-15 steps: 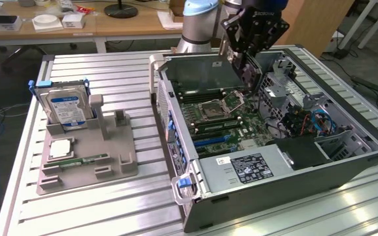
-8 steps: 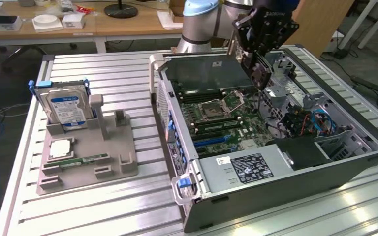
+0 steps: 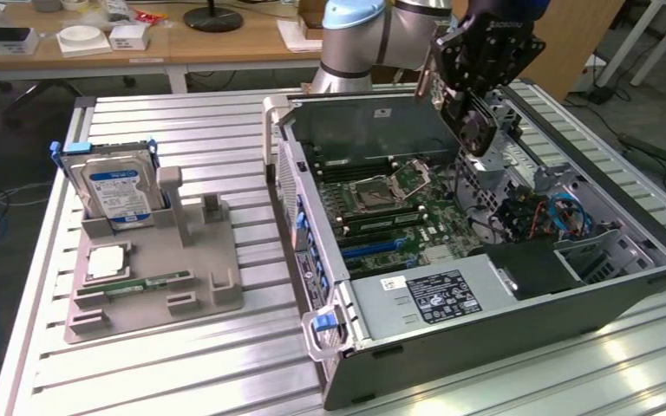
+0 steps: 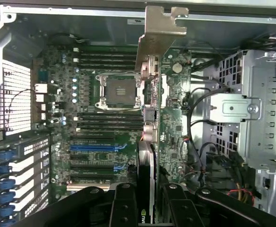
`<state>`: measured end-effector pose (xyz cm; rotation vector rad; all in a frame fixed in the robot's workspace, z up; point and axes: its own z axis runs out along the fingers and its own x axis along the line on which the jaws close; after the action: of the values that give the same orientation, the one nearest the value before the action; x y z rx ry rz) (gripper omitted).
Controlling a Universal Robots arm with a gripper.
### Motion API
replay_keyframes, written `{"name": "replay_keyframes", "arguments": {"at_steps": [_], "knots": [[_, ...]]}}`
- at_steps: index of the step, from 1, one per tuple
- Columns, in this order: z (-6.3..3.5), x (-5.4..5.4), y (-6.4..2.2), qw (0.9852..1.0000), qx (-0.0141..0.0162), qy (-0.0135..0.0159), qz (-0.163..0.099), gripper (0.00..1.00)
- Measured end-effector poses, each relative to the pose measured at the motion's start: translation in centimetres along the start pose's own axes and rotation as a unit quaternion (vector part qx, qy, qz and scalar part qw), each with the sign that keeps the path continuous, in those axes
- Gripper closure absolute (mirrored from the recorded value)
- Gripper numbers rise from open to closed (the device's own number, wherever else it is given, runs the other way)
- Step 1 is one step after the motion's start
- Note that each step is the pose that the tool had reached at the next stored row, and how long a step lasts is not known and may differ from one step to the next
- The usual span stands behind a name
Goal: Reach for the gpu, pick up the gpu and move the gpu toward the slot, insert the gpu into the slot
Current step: 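Pick up the gpu and move the gpu toward the slot, then insert the gpu into the slot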
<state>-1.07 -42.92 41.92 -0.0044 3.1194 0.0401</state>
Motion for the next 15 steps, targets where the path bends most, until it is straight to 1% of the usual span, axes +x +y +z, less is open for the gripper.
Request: {"name": "replay_keyframes", "arguments": {"at_steps": [13,15], "knots": [[0.00,0.00,0.00,1.0000,0.0000,0.0000,0.000,0.73],[0.00,0.00,0.00,1.0000,-0.0001,0.0001,-0.004,0.73]]}}
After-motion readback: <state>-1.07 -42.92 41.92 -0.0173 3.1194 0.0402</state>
